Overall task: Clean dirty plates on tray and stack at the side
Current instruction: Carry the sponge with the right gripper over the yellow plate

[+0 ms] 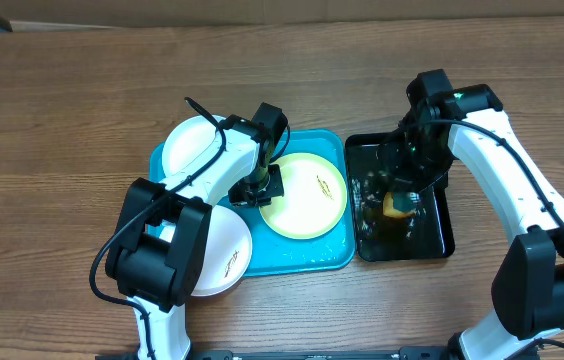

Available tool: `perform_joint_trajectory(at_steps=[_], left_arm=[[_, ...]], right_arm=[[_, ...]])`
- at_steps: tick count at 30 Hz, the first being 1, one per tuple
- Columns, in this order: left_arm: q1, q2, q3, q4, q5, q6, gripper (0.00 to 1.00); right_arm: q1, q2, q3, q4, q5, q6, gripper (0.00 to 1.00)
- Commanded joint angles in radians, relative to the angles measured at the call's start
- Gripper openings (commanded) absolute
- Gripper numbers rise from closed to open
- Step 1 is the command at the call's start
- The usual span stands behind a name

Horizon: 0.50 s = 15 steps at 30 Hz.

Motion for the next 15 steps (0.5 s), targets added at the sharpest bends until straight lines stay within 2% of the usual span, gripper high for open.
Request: perform_joint_trajectory(at_steps=[1,2,6,15], left_arm=[[-0.005,0.027,-0.019,0.01,-0.027,-0.003,0.04],[-0.005,0.027,-0.019,0.01,-0.027,-0.003,0.04],[-0.005,0.027,-0.019,0.01,-0.027,-0.003,0.04],[-0.005,0.027,-0.019,0.007,-0.026,-0.003,0.04]], right_arm=[[0.003,-0.016,0.012,-0.018,-0.011,-0.012,0.04],[0.003,-0.016,0.011,0.006,-0.005,-0.048,0.04],[0.003,-0.016,0.011,-0.007,-0.031,-0.05,0.04],[0.003,-0.015,0.012,0.106,-0.009,-0.054,0.04]])
